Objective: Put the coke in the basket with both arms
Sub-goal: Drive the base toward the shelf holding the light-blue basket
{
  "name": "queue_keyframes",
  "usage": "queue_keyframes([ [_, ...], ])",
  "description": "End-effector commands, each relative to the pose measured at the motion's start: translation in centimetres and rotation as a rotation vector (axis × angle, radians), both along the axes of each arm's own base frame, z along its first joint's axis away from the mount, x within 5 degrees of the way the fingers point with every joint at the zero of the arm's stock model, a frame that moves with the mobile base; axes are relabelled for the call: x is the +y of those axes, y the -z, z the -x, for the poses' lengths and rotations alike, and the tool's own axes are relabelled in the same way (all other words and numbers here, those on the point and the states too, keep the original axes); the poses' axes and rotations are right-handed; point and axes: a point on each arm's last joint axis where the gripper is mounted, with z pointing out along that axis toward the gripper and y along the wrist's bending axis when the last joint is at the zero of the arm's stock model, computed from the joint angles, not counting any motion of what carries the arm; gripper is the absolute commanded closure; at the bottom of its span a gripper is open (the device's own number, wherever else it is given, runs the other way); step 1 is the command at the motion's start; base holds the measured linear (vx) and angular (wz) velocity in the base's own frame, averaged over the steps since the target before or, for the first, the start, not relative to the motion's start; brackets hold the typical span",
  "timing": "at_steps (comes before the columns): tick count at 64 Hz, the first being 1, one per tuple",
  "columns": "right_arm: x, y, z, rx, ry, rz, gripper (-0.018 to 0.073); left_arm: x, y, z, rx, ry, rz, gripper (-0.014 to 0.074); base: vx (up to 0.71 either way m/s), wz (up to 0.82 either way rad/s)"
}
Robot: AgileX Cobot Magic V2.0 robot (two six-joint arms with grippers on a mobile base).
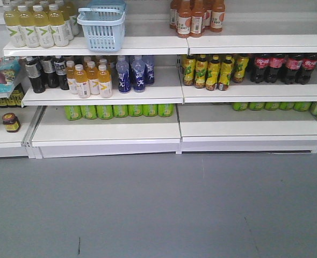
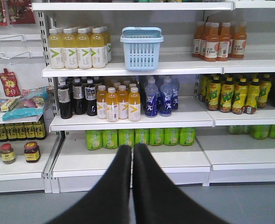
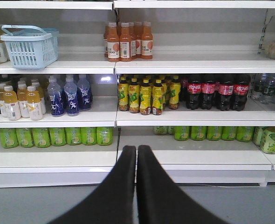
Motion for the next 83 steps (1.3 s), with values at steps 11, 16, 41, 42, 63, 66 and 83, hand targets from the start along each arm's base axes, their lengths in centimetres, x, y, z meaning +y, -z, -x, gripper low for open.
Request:
queue_keyframes([
  [11,0.02,-0.42,0.06,-0.084,-0.003,0.015,0.0568,-0.04,-0.75,0.12,-0.088,0.004,0.010,0.0603,0.00,0.00],
  [16,0.02,-0.42,0.06,-0.084,-0.003,0.015,0.0568,-0.04,-0.75,0.12,-0.088,0.004,0.010,0.0603,0.00,0.00],
  [41,0.02,-0.42,0.06,-0.084,-0.003,0.015,0.0568,-0.04,-0.75,0.12,-0.088,0.004,0.010,0.0603,0.00,0.00],
  [42,0.02,-0.42,0.06,-0.084,-0.003,0.015,0.0568,-0.04,-0.75,0.12,-0.088,0.004,0.010,0.0603,0.00,0.00],
  [63,0.02,-0.42,0.06,-0.084,-0.003,0.015,0.0568,-0.04,-0.75,0.12,-0.088,0.004,0.010,0.0603,0.03,0.01],
  [66,0.02,-0.42,0.06,-0.084,-0.003,0.015,0.0568,-0.04,-0.75,0.12,-0.088,0.004,0.010,0.0603,0.10,0.02],
  [83,0.02,-0.42,0.06,-0.084,-0.003,0.015,0.0568,-0.04,-0.75,0.12,-0.088,0.004,0.010,0.0603,0.13,0.02],
])
